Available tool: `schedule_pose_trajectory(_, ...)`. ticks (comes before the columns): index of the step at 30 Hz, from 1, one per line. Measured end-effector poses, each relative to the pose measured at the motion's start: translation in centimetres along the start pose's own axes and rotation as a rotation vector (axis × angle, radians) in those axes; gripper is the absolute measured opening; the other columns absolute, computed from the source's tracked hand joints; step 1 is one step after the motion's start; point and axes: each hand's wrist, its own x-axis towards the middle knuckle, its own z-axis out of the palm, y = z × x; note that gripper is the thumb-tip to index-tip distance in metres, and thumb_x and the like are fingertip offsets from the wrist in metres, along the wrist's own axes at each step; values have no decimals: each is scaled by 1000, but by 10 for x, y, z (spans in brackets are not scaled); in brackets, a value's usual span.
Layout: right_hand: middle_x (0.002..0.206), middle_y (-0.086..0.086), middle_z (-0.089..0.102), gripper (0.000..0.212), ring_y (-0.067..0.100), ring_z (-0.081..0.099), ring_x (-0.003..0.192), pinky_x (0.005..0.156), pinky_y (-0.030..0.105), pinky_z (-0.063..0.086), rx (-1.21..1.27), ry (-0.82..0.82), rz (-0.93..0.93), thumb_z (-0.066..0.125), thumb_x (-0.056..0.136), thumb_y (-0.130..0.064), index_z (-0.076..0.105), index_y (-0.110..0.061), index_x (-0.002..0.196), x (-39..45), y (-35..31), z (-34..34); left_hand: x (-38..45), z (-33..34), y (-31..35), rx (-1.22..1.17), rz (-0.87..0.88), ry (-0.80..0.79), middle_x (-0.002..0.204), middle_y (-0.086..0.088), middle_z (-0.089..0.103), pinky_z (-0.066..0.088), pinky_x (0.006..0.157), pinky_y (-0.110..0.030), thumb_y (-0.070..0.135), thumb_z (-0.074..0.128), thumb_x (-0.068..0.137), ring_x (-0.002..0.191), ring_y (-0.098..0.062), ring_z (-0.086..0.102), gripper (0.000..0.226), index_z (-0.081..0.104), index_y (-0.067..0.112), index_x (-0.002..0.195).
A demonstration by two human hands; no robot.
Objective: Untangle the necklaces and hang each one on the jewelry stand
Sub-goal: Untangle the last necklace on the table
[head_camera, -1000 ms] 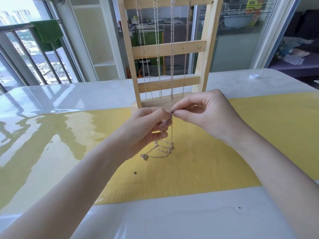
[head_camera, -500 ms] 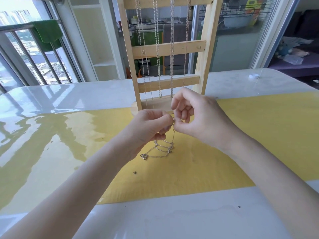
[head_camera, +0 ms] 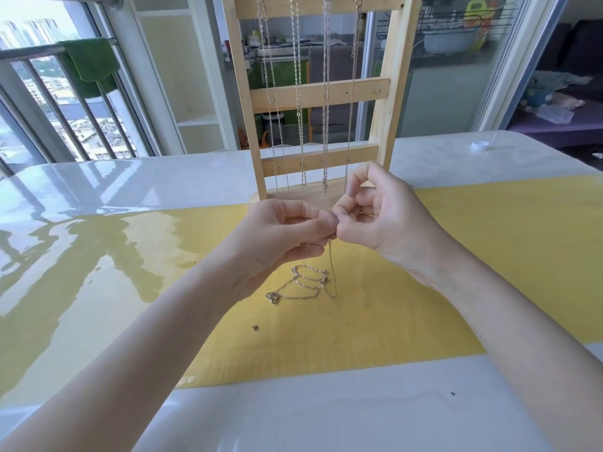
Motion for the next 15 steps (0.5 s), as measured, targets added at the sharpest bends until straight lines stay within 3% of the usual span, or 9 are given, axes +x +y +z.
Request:
schedule_pose_trajectory(5, 71, -2, 51, 36, 7, 36, 59, 57, 17, 37, -356, -35, -48, 59, 75, 1, 35, -24, 80, -3, 3, 3, 1, 3, -4, 576, 276, 121, 63, 2, 66, 48, 57, -17, 6, 68, 81, 53, -3, 57, 6, 71, 9, 76)
schedule_pose_trajectory(9, 70, -4, 48, 40, 7, 37, 61, 55, 16, 35, -489, -98, -124, 58, 75, 0, 31, -29, 80, -4, -1, 3, -1, 3, -4, 565, 261, 91, 59, 6, 65, 51, 58, -21, 4, 62, 84, 51, -5, 59, 12, 69, 9, 75)
schedule_pose_trajectory(15, 72, -5, 49, 43, 6, 40, 63, 57, 13, 36, -463, -117, -171, 59, 75, 0, 30, -31, 80, -4, -2, 0, -1, 2, -4, 407, 214, 48, 56, 4, 61, 48, 53, -18, 2, 59, 89, 50, -6, 53, 18, 67, 5, 73)
